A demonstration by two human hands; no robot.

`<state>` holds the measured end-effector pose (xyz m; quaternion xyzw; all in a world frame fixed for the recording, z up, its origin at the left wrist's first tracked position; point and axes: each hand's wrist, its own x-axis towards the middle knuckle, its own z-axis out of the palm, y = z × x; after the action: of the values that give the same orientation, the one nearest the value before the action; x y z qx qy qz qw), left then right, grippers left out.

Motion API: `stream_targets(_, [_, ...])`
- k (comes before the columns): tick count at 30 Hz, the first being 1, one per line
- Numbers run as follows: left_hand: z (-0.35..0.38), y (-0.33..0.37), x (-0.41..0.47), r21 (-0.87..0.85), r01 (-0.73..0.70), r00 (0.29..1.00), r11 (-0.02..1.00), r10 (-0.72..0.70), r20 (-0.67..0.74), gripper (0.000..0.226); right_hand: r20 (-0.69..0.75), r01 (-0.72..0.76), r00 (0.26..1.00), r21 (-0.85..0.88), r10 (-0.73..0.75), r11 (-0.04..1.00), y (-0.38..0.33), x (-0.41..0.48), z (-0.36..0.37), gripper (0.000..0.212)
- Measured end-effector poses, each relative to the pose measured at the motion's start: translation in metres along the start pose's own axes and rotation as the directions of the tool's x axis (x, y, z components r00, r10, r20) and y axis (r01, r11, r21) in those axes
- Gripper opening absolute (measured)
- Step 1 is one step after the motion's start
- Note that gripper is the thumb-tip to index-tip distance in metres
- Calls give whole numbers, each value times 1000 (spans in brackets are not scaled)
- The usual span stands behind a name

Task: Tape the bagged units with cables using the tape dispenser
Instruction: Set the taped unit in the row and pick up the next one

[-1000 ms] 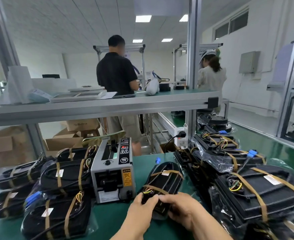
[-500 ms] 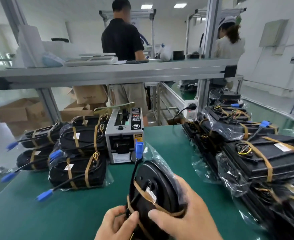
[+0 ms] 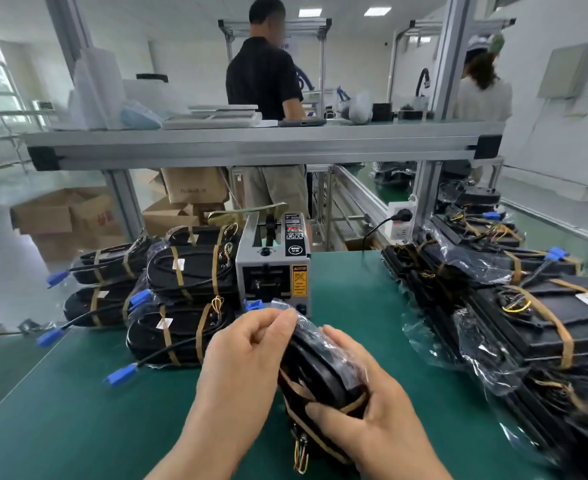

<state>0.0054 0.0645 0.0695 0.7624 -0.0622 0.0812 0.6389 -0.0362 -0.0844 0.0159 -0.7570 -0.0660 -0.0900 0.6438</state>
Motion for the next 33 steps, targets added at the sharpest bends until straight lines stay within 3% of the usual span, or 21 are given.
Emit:
stream_targets(5, [5, -6, 13, -220, 169, 985, 961, -170, 15, 15, -47, 76, 995, -201, -87, 977, 5, 5, 0, 80])
stream_targets(10, [1, -7, 20, -180, 211, 978, 961, -209, 27, 27, -55, 148, 982, -376, -182, 915, 8, 9, 4, 83])
stream_targets(13, [-5, -7, 28, -79, 183, 983, 980, -182, 12, 27, -16, 237, 956, -546, -293, 804, 12, 13, 6, 88])
stream_targets(15, [-10, -4, 31, -114, 219, 975, 969, -213, 60, 24, 9, 276, 933, -660, -360, 698, 16, 15, 7, 93])
stream_targets(17, [-14, 0, 32, -236, 343, 936, 909, -310, 166, 23, 46, 285, 931, -713, -362, 641, 16, 17, 7, 97])
stream_targets(21, [-20, -1, 34, -461, 580, 814, 671, -480, 326, 18, 83, 309, 919, -759, -385, 573, 19, 19, 8, 99])
stream_targets(22, [-20, -3, 34, -462, 579, 815, 672, -468, 342, 17, 79, 312, 917, -752, -390, 581, 21, 19, 9, 97])
stream_targets(24, [-21, -6, 33, -387, 496, 863, 778, -390, 321, 20, 45, 299, 919, -728, -392, 617, 22, 20, 10, 96])
stream_targets(26, [-19, -8, 28, -275, 381, 915, 883, -315, 253, 34, -9, 255, 932, -696, -364, 671, 22, 22, 8, 96])
stream_targets(29, [-14, -9, 16, -136, 302, 937, 944, -268, 223, 53, -19, 206, 957, -657, -289, 725, 20, 25, 8, 94])
stream_targets(33, [-8, -15, 9, 73, 87, 984, 993, -97, 150, 35, -61, 185, 953, -661, -298, 728, 24, 27, 9, 92])
